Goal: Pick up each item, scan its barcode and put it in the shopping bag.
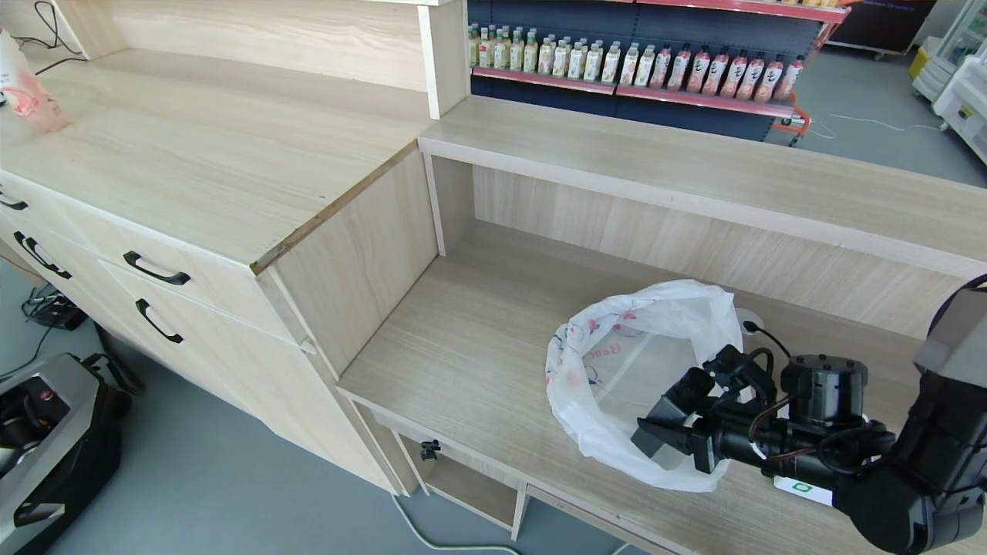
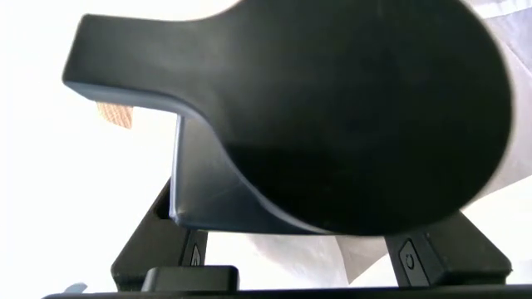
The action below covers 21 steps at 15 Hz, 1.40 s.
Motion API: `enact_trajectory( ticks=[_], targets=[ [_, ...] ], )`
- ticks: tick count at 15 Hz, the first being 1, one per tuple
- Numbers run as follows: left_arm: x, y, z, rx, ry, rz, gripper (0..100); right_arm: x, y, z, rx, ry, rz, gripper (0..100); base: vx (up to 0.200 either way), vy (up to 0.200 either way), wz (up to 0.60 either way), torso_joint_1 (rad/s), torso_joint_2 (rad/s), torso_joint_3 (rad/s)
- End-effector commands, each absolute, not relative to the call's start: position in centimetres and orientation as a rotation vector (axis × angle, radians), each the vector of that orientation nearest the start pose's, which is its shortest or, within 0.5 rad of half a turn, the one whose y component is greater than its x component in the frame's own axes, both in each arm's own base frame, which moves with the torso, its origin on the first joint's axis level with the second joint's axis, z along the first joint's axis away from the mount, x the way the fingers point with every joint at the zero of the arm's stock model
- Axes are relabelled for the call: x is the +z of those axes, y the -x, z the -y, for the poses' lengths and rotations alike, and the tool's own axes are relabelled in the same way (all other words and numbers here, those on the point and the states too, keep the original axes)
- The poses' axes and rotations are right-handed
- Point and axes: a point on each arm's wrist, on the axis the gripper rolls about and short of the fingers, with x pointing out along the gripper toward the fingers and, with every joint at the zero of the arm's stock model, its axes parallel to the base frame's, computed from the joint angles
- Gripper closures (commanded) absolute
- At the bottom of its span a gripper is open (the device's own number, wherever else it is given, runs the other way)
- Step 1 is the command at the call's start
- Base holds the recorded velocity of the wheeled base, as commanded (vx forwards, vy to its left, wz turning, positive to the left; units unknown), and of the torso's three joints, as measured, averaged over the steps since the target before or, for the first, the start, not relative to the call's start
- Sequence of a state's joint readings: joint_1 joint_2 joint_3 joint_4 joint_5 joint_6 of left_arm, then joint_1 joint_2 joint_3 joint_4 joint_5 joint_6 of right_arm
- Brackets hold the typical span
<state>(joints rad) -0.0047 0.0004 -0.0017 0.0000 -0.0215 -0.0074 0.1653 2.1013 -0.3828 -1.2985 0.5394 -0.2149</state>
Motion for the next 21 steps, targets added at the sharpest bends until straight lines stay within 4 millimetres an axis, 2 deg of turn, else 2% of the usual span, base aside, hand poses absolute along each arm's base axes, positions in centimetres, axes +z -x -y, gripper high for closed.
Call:
enact_trajectory(
  ticks=[1, 11, 12, 17, 21],
  targets=[
    [7.6, 2.3, 0.0, -0.028, 0.008, 0.001, 0, 3.0, -28.6, -6.0, 0.738, 0.126, -0.358, 100, 0.000, 0.000, 0.00, 0.000, 0.00, 0.000],
    [7.6, 2.3, 0.0, -0.026, 0.008, 0.001, 0, 2.6, -28.4, -6.2, 0.748, 0.124, -0.380, 100, 0.000, 0.000, 0.00, 0.000, 0.00, 0.000],
    [7.6, 2.3, 0.0, -0.028, 0.008, 0.001, 0, 2.6, -28.5, -6.1, 0.746, 0.124, -0.380, 0, 0.000, 0.000, 0.00, 0.000, 0.00, 0.000],
    [7.6, 2.3, 0.0, -0.028, 0.008, 0.001, 0, 3.4, -28.0, -6.1, 0.749, 0.122, -0.382, 0, 0.000, 0.000, 0.00, 0.000, 0.00, 0.000],
    [7.6, 2.3, 0.0, -0.026, 0.008, 0.001, 0, 5.8, -27.7, -6.1, 0.750, 0.122, -0.330, 0, 0.000, 0.000, 0.00, 0.000, 0.00, 0.000]
  ],
)
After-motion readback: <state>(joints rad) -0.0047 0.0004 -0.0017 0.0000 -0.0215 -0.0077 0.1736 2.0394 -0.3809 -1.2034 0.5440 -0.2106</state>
